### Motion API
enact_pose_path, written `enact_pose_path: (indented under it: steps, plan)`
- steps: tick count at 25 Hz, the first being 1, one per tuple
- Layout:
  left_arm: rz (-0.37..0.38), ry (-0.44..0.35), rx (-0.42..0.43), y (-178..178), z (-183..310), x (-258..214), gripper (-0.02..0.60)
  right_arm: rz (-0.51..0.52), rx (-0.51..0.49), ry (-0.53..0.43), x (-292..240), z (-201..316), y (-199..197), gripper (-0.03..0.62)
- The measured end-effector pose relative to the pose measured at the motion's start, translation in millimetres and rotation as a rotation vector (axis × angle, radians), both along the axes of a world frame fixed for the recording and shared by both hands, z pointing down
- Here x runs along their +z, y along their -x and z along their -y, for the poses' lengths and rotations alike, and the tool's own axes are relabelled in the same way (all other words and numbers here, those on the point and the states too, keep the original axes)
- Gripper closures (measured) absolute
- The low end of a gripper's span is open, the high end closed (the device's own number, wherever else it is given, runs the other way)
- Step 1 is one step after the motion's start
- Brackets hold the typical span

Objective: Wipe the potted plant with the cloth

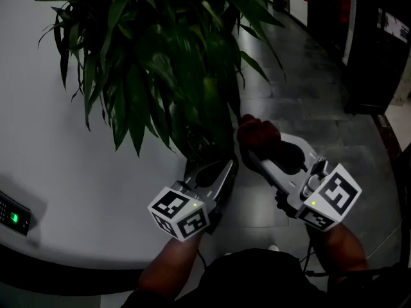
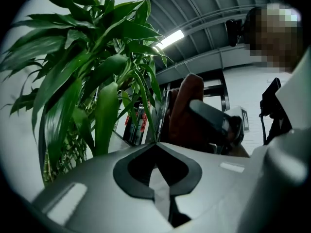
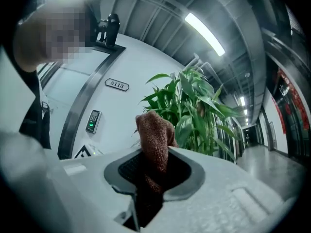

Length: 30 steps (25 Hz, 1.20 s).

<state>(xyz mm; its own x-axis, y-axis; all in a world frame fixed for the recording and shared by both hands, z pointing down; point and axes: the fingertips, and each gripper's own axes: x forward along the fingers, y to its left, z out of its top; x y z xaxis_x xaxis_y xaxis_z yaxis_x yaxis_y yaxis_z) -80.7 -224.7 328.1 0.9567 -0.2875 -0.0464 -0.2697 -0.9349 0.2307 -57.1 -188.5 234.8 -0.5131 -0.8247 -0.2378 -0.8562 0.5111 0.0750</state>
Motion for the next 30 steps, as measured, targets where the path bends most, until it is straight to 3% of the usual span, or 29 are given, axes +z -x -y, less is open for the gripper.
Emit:
enact_pose_path:
  steps: [6,12,19,24,30]
  plan:
    - [-0.007,0.009,-0.025,2.3,-2.6,0.4,0.565,0.09,-0.025,-0.058,-63.5,32.5,-2.7,0.523]
    - [0.011,0.005,-0.043,1.3,-7.0,3.1,0.565,0.207,-0.114,-0.104,-112.8,43.6,-0.5,0.523]
    - [0.006,-0.003,-0.041,3.5,-13.1,-0.3,0.565,0.145,-0.037,-0.132,-115.4,73.9,3.7,0.523]
    - [-0.023,0.049,-0.002,0.1,-17.4,0.3,0.565,0.116,-0.036,-0.091,-98.8,88.0,7.8,0.523]
    - [-0.006,0.045,-0.007,-5.3,-16.7,6.0,0.565,0.07,-0.045,-0.03,-72.2,99.1,13.0,0.523]
